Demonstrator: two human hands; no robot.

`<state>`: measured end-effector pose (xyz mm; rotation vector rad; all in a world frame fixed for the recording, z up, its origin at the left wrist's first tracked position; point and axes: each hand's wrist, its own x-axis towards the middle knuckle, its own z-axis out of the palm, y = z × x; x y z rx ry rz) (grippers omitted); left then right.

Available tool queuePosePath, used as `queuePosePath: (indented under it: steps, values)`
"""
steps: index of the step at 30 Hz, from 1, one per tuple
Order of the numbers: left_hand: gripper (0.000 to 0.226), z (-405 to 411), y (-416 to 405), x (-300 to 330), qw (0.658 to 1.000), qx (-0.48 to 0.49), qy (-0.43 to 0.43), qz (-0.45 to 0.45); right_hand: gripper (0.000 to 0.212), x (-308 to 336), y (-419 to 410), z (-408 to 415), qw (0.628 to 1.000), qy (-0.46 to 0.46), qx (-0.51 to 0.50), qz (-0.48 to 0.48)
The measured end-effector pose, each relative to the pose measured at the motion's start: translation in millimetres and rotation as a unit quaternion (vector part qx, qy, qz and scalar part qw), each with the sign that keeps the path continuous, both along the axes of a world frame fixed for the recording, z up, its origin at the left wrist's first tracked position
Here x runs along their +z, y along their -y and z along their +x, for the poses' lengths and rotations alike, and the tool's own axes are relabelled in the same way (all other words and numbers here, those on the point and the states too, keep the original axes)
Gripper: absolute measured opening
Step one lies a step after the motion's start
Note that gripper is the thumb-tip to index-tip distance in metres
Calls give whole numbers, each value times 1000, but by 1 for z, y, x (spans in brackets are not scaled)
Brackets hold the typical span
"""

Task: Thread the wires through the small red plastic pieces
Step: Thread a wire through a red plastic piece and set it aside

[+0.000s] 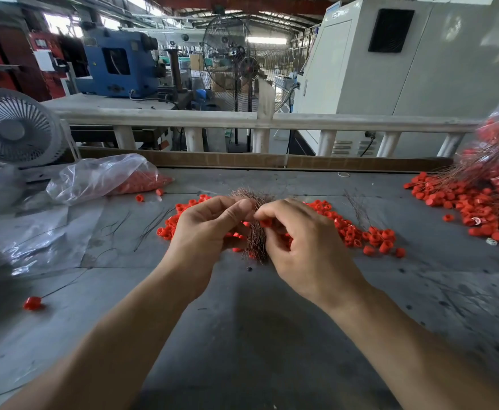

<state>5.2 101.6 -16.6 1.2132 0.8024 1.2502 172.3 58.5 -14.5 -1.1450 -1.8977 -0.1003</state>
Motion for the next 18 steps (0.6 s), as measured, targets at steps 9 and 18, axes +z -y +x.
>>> queuePosePath:
  steps: [9,18]
  values:
    - [26,-3,-1,4,998,46,-25,-47,25,0,1,1,999,26,9,-27]
    - [22,-11,-5,5,996,56,15,-68,17,0,2,5,997,16,32,-75]
